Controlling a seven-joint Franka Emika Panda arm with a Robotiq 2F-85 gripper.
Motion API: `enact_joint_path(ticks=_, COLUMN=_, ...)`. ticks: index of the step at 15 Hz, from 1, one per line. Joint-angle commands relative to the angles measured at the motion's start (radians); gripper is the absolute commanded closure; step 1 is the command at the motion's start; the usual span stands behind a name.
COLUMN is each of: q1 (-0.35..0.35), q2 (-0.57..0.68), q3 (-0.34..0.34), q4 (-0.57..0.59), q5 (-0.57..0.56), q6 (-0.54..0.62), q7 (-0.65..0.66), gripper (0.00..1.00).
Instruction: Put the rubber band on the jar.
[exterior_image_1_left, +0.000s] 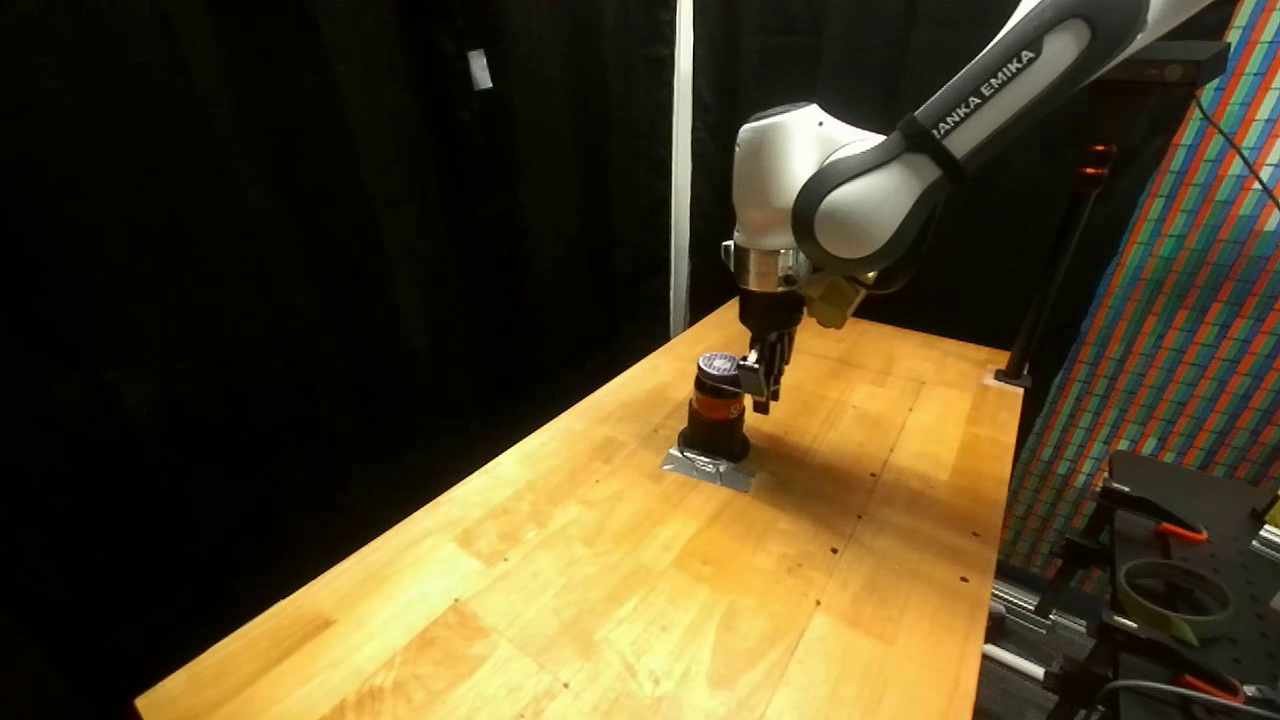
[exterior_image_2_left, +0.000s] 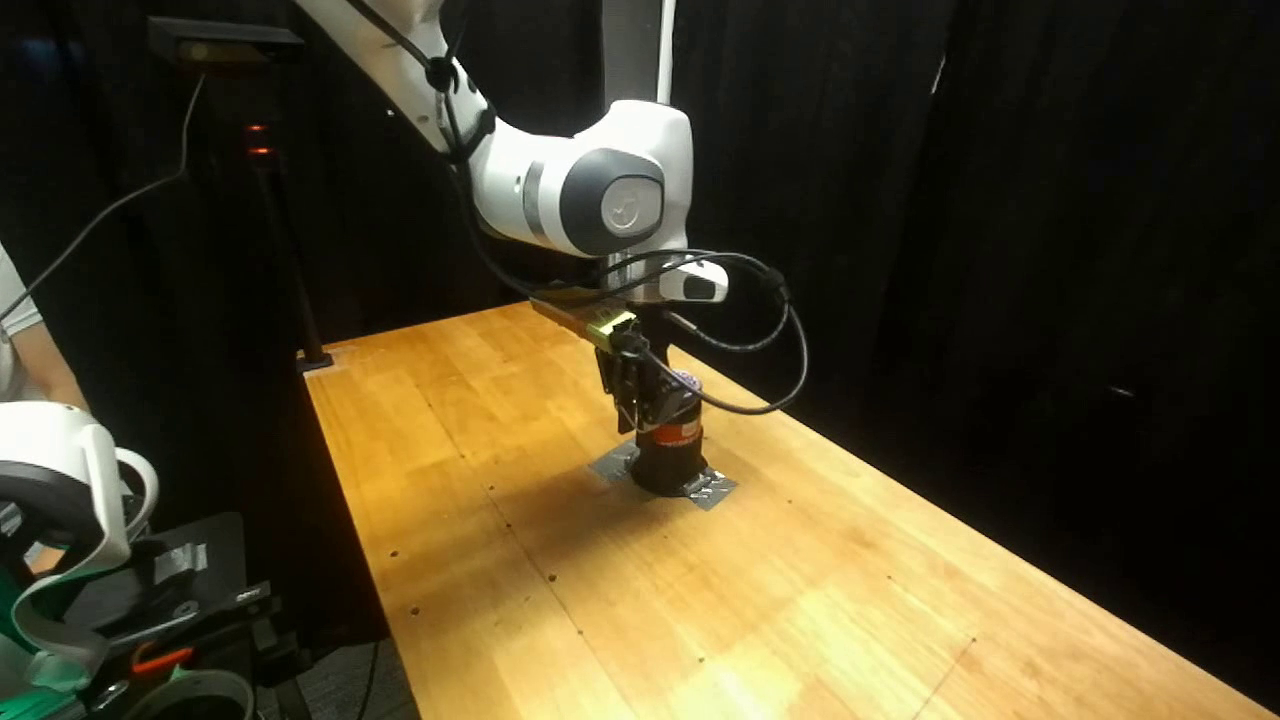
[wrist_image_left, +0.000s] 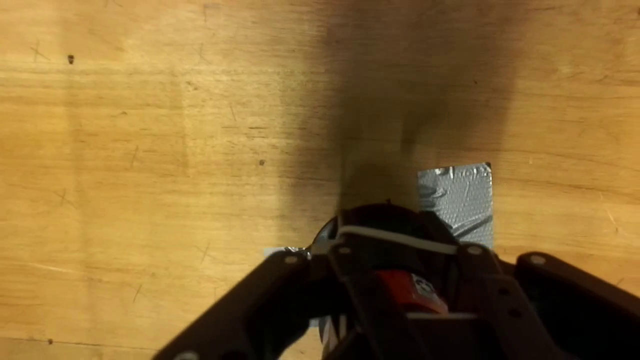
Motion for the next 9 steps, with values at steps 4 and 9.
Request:
enact_joint_path(ticks=4, q1=0.039, q2=-0.172, q3=-0.040, q4=-0.319, q5=-0.062, q6=0.431, q7=0.125, gripper=0.87)
enact_joint_path(ticks=9, q1=0.148, q2=-0.212, q3=-0.198, q4=-0.468, q5=-0.259, q6=0.698, q7=0.316, gripper=0.86)
